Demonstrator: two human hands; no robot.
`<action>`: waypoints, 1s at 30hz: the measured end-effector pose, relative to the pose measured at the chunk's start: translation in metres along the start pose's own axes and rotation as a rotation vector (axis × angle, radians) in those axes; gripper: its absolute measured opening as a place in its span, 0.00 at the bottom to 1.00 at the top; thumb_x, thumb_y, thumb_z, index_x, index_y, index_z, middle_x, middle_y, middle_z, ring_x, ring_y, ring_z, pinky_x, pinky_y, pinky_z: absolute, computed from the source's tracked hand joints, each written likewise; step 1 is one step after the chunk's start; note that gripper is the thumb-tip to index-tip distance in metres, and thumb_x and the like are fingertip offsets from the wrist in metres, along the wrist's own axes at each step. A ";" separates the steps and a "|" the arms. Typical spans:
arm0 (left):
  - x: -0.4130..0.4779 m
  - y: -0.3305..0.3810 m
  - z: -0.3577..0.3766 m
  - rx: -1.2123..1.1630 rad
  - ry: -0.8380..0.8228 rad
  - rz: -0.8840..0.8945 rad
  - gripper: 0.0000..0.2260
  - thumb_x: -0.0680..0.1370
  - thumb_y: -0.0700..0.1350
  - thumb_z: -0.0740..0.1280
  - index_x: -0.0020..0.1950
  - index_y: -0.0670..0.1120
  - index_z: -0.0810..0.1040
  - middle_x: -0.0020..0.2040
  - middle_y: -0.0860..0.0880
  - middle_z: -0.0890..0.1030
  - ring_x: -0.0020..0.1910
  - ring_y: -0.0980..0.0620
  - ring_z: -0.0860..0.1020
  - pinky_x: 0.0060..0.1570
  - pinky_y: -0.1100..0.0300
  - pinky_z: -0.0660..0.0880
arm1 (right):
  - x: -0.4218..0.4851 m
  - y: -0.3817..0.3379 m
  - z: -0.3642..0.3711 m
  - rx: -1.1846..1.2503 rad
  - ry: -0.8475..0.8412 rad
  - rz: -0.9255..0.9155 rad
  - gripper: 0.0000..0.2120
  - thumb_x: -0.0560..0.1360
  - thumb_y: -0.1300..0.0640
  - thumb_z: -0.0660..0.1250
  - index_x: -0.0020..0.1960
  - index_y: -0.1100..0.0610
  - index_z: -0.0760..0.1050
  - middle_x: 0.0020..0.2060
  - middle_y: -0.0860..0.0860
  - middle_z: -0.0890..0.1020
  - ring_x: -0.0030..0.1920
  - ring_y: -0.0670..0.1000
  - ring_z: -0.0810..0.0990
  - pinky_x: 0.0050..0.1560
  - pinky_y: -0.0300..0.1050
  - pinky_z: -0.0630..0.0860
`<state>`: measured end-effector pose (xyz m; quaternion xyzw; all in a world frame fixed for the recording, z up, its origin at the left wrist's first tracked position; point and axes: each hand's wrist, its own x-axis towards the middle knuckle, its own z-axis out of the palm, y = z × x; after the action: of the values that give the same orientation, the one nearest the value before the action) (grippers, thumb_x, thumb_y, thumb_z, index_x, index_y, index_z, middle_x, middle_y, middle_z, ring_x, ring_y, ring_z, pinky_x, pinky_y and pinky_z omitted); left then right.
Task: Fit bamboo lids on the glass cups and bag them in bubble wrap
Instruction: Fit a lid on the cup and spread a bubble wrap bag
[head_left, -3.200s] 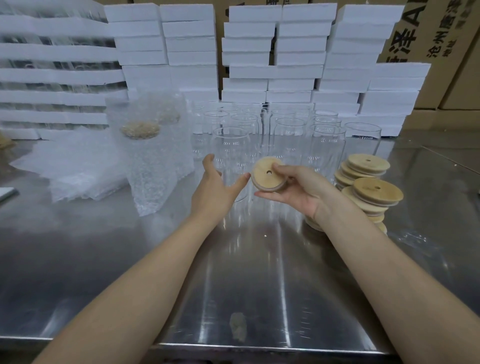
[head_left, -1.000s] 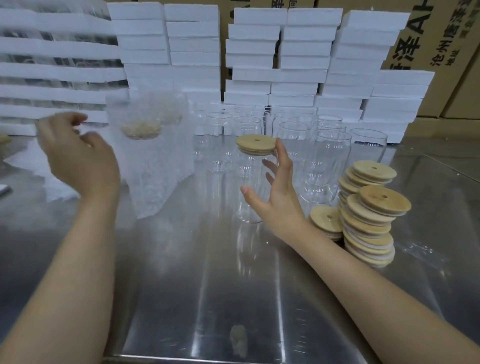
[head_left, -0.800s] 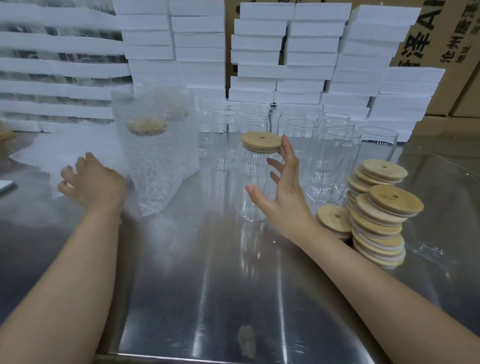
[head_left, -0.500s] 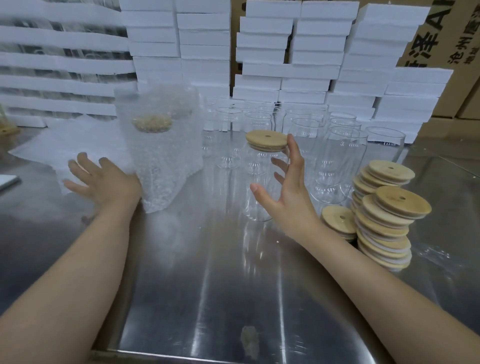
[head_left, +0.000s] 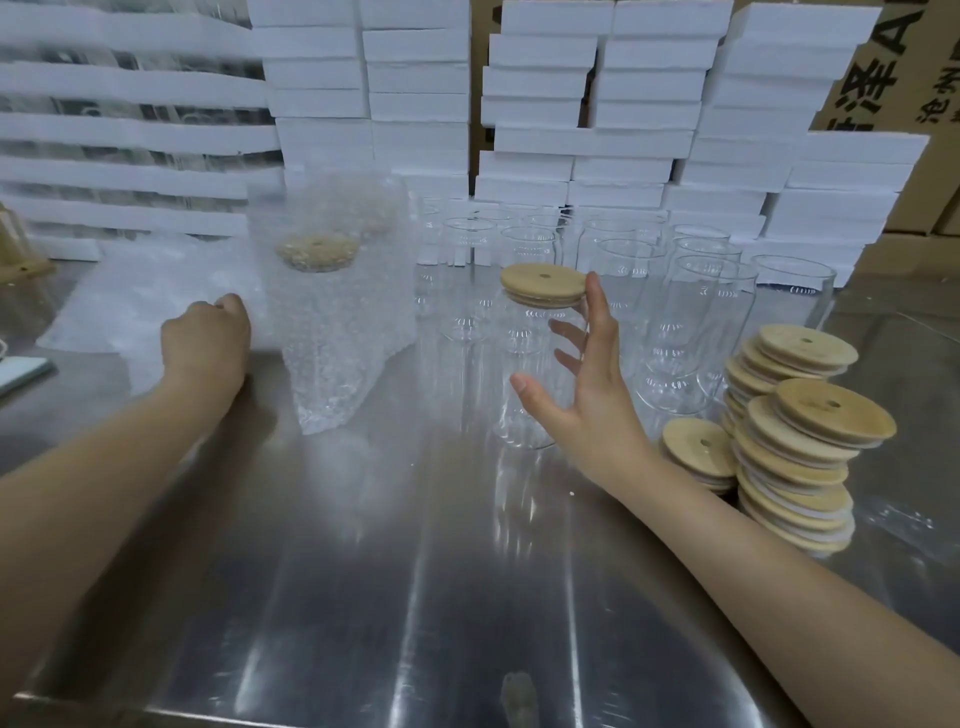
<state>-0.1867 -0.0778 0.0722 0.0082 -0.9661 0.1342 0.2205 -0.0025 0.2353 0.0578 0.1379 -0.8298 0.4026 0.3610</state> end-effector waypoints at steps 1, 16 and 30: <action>-0.004 0.004 -0.005 0.039 -0.032 -0.004 0.13 0.74 0.32 0.65 0.57 0.35 0.68 0.45 0.39 0.78 0.42 0.41 0.79 0.35 0.57 0.68 | 0.000 0.000 0.000 0.002 0.000 0.002 0.46 0.73 0.49 0.69 0.69 0.26 0.35 0.68 0.38 0.56 0.68 0.38 0.65 0.70 0.41 0.65; -0.141 0.002 -0.094 0.076 -0.112 -0.033 0.08 0.74 0.45 0.65 0.45 0.46 0.66 0.31 0.50 0.64 0.28 0.51 0.63 0.29 0.62 0.52 | -0.003 -0.003 -0.002 0.057 0.001 0.048 0.47 0.75 0.51 0.71 0.68 0.24 0.36 0.69 0.37 0.54 0.69 0.40 0.64 0.65 0.31 0.62; -0.277 0.025 -0.158 -0.232 0.146 0.442 0.15 0.49 0.44 0.72 0.31 0.41 0.74 0.24 0.46 0.61 0.19 0.56 0.65 0.24 0.60 0.68 | -0.001 0.004 -0.003 0.084 0.007 0.052 0.47 0.73 0.51 0.73 0.69 0.25 0.40 0.69 0.37 0.56 0.67 0.35 0.65 0.65 0.30 0.64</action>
<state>0.1281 -0.0244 0.0839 -0.2380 -0.9349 0.0677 0.2544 -0.0022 0.2405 0.0562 0.1300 -0.8142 0.4469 0.3472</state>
